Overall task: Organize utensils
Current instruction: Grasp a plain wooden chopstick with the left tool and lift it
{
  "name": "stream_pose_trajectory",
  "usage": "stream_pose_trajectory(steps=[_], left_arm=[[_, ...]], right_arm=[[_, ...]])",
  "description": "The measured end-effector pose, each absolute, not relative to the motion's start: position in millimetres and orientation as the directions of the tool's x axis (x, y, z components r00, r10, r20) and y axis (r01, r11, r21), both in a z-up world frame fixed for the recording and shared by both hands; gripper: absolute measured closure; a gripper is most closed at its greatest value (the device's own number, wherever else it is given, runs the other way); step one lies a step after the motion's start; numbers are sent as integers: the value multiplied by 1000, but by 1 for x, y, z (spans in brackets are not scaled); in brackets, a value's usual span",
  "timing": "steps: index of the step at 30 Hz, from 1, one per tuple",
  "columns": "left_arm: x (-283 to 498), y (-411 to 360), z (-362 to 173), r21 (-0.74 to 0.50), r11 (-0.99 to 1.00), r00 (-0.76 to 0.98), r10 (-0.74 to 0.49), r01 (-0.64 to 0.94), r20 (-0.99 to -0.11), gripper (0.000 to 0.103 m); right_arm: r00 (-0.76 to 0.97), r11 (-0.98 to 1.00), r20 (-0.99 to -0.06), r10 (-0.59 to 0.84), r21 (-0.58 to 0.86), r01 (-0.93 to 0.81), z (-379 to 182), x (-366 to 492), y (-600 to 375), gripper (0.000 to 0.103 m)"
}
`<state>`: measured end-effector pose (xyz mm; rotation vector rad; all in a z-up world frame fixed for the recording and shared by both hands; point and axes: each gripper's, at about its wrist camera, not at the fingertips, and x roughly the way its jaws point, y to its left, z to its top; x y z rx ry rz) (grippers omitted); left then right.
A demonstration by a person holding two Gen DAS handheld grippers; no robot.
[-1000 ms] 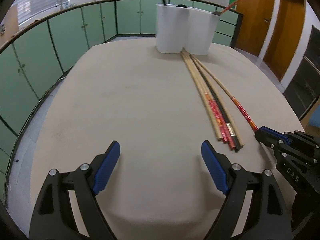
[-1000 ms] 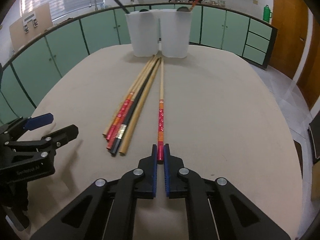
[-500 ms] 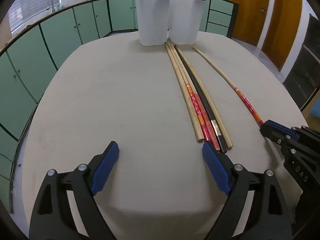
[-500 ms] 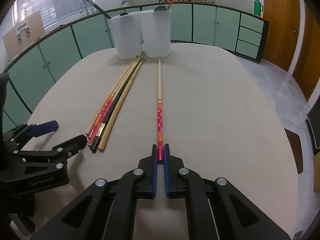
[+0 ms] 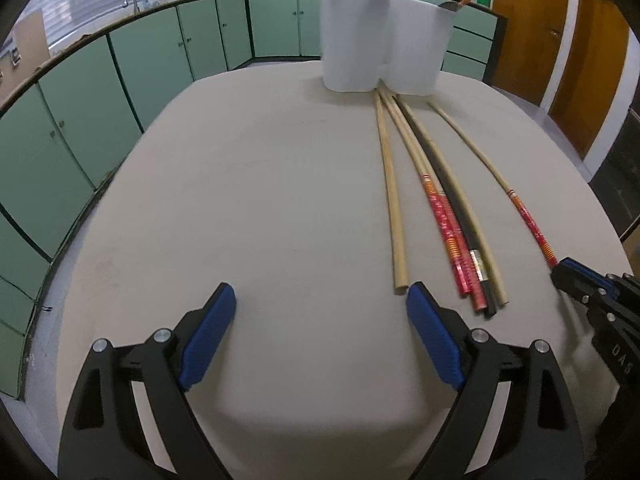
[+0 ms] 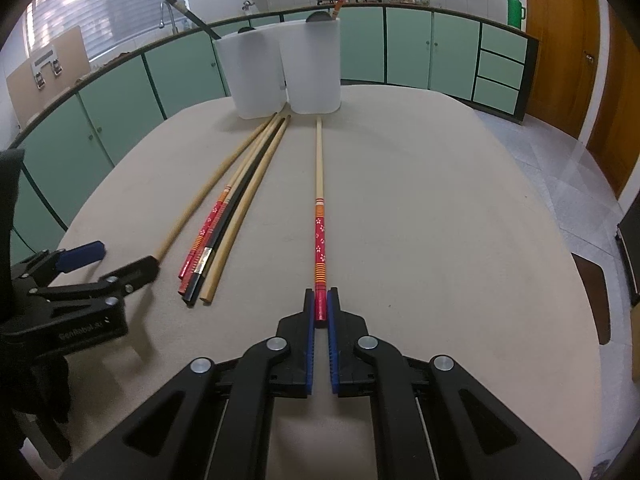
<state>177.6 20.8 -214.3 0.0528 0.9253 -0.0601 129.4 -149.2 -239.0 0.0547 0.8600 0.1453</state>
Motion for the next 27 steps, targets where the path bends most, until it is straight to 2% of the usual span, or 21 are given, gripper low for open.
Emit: stream_pose_trajectory(steps=[8,11,16,19,22,24,27], left_arm=[[180,16,-214,-7,994,599,-73,112,-798,18],[184,16,-213,-10,993,602,-81,120,-795,26],[184,9,-213,-11,989,609,-100,148,-787,47],[182,4,-212,-12,984,612,-120,178,-782,71],[181,0,-212,-29,979,608,-148,201,-780,89],[181,-2,-213,-37,976,606,-162,214,-779,97],[180,-3,-213,-40,975,606,-168,220,-778,97]], right_arm=[[640,987,-751,162,120,-109,-239,130,-151,97],[639,987,-752,162,120,-109,-239,131,-151,97],[635,986,-754,168,123,-113,-240,132,-152,96],[634,986,-755,169,122,-117,-240,133,-151,96],[633,984,-754,176,131,-117,-241,133,-152,96],[633,984,-754,178,134,-117,-241,133,-152,97],[635,986,-754,169,122,-117,-241,132,-151,97]])
